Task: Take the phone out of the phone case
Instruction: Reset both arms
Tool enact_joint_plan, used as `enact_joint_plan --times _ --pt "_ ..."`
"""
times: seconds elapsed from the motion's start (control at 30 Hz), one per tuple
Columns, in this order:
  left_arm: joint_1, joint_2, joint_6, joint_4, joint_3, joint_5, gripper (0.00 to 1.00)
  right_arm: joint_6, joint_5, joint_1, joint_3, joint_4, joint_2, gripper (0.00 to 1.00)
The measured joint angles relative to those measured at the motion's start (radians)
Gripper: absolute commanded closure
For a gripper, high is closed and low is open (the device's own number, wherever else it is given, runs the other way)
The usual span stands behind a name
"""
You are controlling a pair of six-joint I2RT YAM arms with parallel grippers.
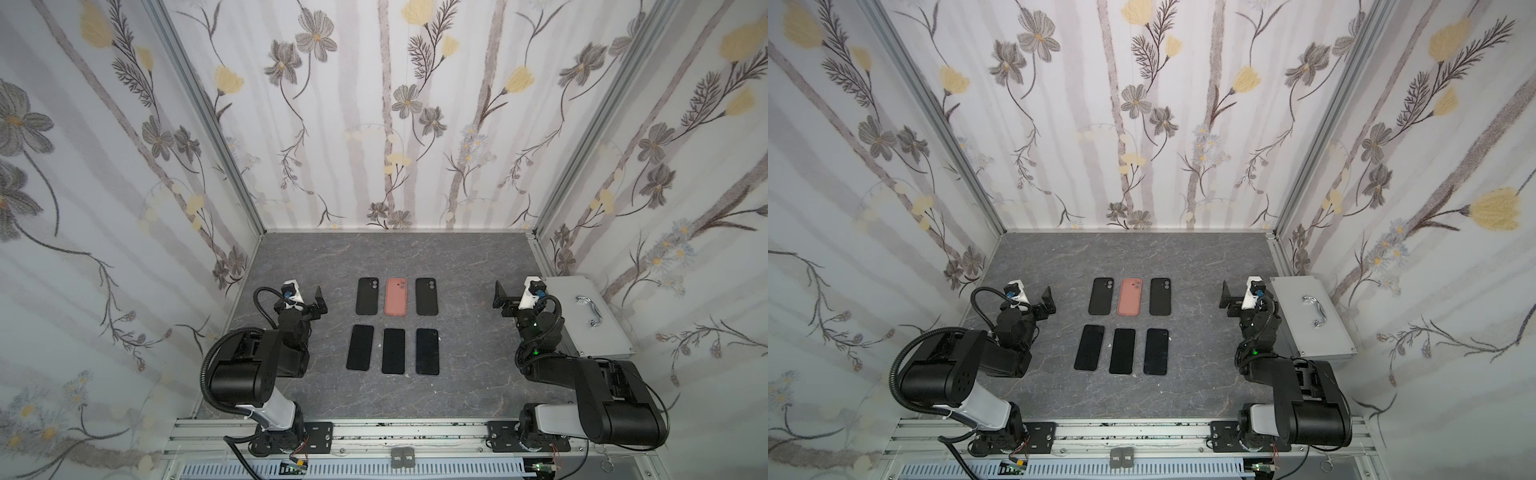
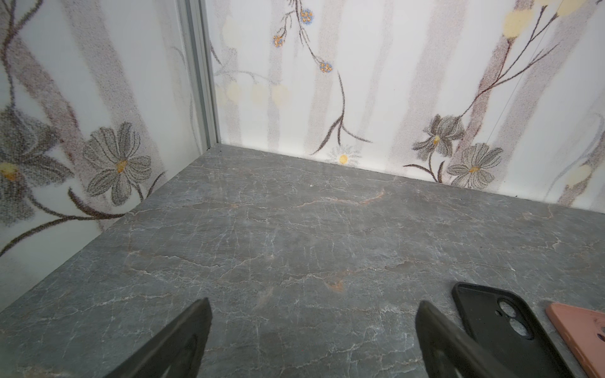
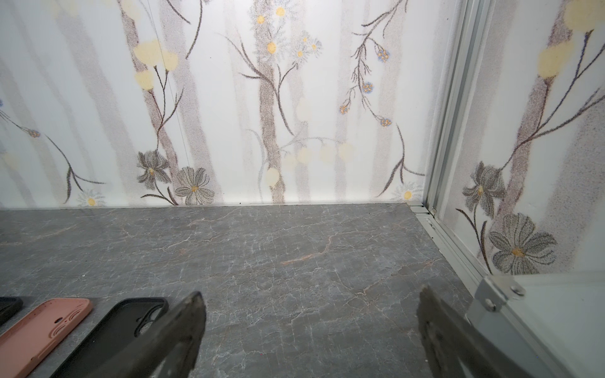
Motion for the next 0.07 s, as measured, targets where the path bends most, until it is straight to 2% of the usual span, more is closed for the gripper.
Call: enact_joint_plan --times 0.07 --pt "0.000 0.000 0.000 -0.003 0.000 0.000 0.00 0.000 0.000 0.000 0.000 0.000 0.000 0.00"
